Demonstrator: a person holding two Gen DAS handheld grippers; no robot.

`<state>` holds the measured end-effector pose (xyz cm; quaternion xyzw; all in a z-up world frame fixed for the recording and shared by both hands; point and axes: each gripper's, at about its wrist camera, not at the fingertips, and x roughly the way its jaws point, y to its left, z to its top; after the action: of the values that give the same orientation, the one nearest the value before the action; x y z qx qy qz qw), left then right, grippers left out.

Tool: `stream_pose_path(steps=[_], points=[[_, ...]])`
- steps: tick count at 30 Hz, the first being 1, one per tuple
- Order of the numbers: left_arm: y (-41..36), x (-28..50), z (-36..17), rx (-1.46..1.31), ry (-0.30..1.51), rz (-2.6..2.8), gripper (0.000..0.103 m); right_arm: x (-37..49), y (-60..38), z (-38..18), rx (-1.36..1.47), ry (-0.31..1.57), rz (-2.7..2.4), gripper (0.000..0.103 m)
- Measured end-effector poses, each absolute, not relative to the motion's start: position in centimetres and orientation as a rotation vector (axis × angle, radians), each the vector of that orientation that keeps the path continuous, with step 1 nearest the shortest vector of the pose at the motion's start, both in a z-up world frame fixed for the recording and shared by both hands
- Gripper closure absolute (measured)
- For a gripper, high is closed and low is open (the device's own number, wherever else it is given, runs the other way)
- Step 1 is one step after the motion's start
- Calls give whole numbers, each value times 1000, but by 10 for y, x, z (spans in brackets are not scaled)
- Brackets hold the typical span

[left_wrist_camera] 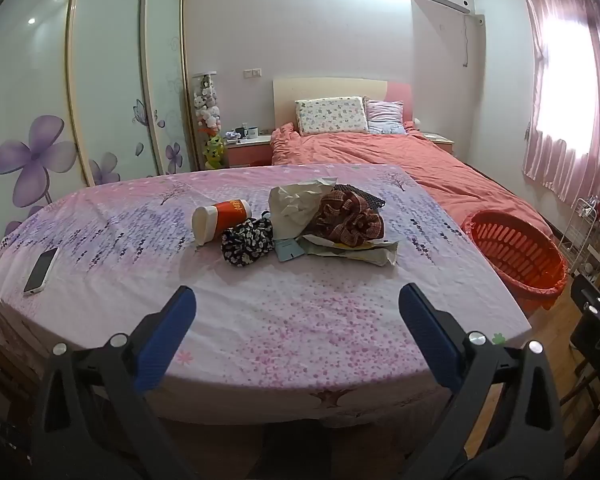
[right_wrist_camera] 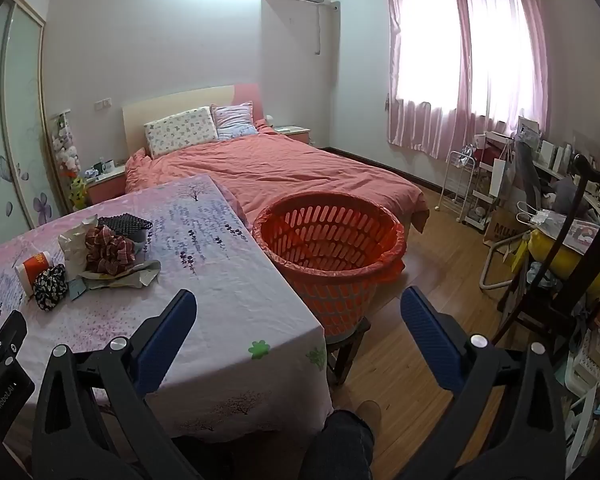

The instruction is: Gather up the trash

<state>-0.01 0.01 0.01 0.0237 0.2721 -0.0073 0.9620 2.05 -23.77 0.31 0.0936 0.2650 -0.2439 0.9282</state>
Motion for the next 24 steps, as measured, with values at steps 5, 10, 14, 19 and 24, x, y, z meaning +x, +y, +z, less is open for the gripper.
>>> stream_pose_path(steps=[5,10,14,19,24], points=[[0,0,0,48,554,-15,4,21,-238,3,190,546,-500,2],[0,0,0,48,554,-17,4,21,-237,4,190,545,-500,2],[0,0,0,47,556,-16,4,21,-238,4,190,546,-499,2],[0,0,0,47,557,-16,4,21,-238,4,189,546,-500,2],[0,0,0,46,559,-18,4,22,-238,3,189,547,-501,2]])
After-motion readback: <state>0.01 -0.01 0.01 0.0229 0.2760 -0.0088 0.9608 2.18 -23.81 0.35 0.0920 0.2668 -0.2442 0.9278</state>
